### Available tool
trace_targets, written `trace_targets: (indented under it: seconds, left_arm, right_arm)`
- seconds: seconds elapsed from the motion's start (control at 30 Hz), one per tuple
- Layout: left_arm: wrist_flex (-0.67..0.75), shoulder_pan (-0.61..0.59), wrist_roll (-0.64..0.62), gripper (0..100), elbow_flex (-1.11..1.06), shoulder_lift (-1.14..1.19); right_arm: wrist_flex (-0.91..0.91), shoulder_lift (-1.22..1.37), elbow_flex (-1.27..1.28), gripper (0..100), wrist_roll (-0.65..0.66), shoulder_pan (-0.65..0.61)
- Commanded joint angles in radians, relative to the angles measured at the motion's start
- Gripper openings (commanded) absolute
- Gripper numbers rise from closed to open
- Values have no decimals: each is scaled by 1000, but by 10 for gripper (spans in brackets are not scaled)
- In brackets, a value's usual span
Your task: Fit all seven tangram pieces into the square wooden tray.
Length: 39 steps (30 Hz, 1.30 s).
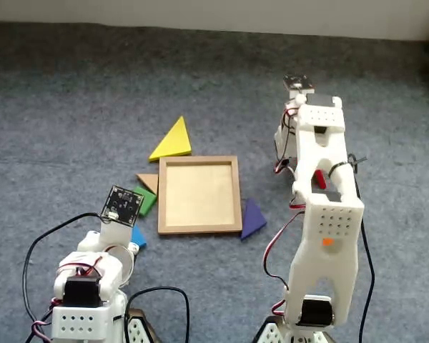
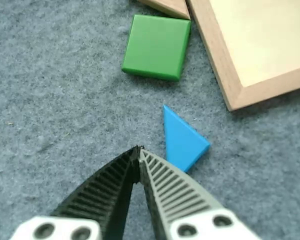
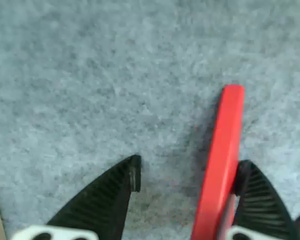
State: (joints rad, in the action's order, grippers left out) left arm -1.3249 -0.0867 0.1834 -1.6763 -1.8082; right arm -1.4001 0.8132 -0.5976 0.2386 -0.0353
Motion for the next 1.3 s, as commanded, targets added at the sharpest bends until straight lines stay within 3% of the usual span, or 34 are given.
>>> trace_targets:
  seconds: [0.0, 0.37, 0.83, 1.13, 1.27]
  left_arm:
    - [-5, -12, -9, 7, -21, -8]
    - [-5, -12, -9, 7, -21, -8]
    - [-5, -12, -9, 7, -21, -8]
    - [-5, -12, -9, 7, -21, -8]
    - [-5, -12, -9, 7, -21, -8]
  right_arm:
    - [-74, 36, -116, 289, 9, 25]
    - [-213, 183, -367, 180, 12, 44]
    - [-361, 182, -556, 28, 143, 22]
    - [-366, 42, -538, 5, 137, -16]
    - [-366, -145, -364, 5, 114, -79]
